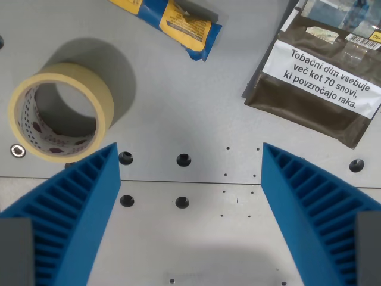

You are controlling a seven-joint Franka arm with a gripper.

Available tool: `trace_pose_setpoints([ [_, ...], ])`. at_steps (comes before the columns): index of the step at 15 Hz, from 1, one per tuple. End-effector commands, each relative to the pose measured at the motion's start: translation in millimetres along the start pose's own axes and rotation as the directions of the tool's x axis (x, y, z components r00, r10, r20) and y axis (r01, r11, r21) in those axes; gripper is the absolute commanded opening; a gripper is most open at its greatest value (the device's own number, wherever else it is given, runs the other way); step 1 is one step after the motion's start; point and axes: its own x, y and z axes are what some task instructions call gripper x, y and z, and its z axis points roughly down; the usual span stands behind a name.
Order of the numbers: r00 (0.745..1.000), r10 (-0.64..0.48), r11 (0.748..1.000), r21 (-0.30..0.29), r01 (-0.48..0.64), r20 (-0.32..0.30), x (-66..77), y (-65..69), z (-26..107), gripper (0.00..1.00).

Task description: Move above the blue bag

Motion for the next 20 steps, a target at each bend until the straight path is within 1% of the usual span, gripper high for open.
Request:
trace_pose_setpoints([
  [1,1.000,0.000,1.000,0.000,0.000,-0.005,-0.1,0.0,-2.1,1.00],
  [6,1.000,-0.019,1.000,0.001,0.019,-0.005,0.3,-0.2,-1.4,1.00],
  [12,0.992,-0.124,0.992,0.003,0.124,-0.015,3.6,-2.1,5.0,1.00],
  [16,0.974,-0.225,0.974,0.004,0.225,-0.022,8.4,-5.1,13.9,1.00],
  [20,0.939,-0.343,0.939,0.005,0.343,-0.025,14.6,-9.2,25.7,1.00],
])
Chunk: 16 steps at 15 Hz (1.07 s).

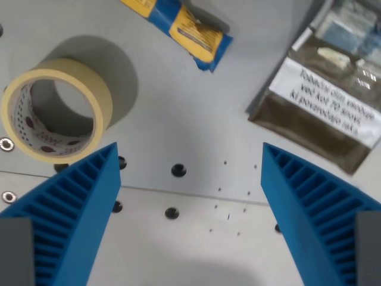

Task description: Move above the blue bag

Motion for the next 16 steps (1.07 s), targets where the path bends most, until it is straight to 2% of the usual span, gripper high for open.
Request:
trace_pose_setpoints([
  [1,0.968,-0.248,0.969,0.000,0.248,-0.029,6.8,-3.5,7.3,1.00],
  [6,0.914,-0.406,0.914,0.000,0.406,-0.027,17.0,-8.4,25.8,1.00],
  [10,0.857,-0.514,0.858,0.002,0.514,-0.024,26.8,-12.4,42.9,1.00],
  [16,0.758,-0.652,0.758,0.006,0.652,-0.018,42.5,-18.2,69.5,1.00],
])
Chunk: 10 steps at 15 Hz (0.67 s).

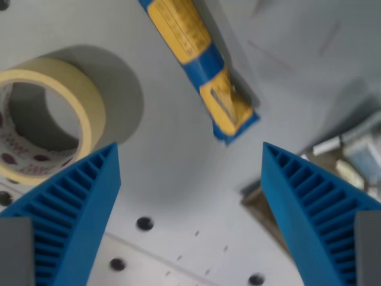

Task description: Move above the blue bag

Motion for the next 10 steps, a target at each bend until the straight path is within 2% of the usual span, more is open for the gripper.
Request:
trace_pose_setpoints([
  [1,0.946,-0.323,0.946,0.007,0.323,0.004,12.2,2.0,8.2,1.00],
  [4,0.925,-0.379,0.925,0.009,0.379,0.005,19.4,3.0,20.5,1.00],
  [10,0.906,-0.423,0.906,0.008,0.423,0.010,30.6,5.2,41.1,1.00],
])
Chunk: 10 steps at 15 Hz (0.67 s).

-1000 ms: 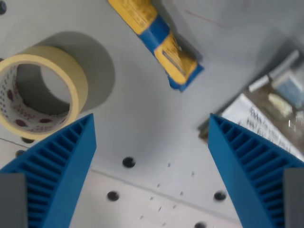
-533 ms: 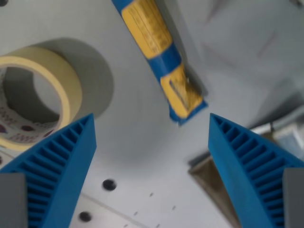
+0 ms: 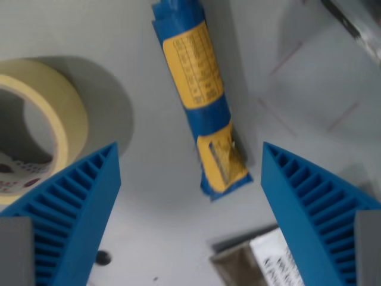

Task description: Move above the blue bag

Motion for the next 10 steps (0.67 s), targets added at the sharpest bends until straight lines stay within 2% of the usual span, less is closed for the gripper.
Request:
trace_pose_setpoints([
  [1,0.978,-0.210,0.978,0.000,0.210,0.018,9.8,4.4,5.8,1.00],
  [10,0.984,-0.178,0.984,-0.003,0.178,0.018,15.9,8.5,20.2,1.00],
])
